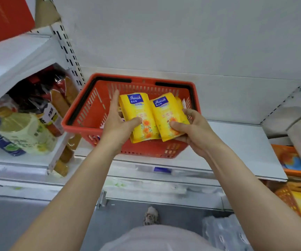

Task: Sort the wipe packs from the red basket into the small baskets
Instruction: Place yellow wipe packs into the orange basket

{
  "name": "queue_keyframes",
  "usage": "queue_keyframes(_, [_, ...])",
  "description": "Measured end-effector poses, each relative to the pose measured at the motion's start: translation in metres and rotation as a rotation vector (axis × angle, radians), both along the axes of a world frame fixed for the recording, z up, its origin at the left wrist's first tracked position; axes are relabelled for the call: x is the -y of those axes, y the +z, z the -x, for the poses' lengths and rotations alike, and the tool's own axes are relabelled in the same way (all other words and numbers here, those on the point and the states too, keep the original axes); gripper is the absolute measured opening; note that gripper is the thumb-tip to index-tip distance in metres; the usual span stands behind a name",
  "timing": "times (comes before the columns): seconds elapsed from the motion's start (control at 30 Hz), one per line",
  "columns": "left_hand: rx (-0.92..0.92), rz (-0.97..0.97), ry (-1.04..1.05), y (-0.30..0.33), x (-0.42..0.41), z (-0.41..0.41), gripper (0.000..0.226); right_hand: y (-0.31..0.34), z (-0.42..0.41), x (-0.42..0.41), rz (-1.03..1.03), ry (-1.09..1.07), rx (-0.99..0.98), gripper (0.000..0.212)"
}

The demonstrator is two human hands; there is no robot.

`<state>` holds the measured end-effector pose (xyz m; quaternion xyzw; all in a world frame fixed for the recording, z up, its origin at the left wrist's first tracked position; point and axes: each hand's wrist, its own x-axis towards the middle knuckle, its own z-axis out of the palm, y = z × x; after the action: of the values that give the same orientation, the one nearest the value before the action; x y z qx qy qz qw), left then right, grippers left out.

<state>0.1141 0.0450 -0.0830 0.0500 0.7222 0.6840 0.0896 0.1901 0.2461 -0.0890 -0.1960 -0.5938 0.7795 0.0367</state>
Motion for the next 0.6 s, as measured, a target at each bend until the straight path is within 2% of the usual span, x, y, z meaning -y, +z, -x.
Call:
queue_keyframes(0.07, [-0.017, 0.027, 0.029, -0.001, 0.010, -0.021, 0.094, 0.002, -0.022, 0.008, 0.022, 0.080, 0.002, 0.064])
queue_keyframes(0.17, [-0.016, -0.014, 0.071, -0.006, 0.024, -0.058, 0.082, 0.005, -0.053, 0.023, -0.043, 0.170, 0.057, 0.044])
queue_keyframes(0.33, [0.040, -0.058, 0.212, -0.019, 0.027, -0.120, 0.055, 0.001, -0.108, 0.023, -0.103, 0.100, 0.108, 0.028])
queue_keyframes(0.43, [0.111, -0.005, 0.237, -0.030, 0.018, -0.153, 0.052, -0.005, -0.152, 0.010, -0.133, 0.082, 0.120, 0.019])
queue_keyframes(0.6, [0.097, 0.134, 0.148, -0.035, -0.015, -0.202, 0.050, -0.012, -0.221, -0.029, -0.219, -0.007, 0.154, 0.025])
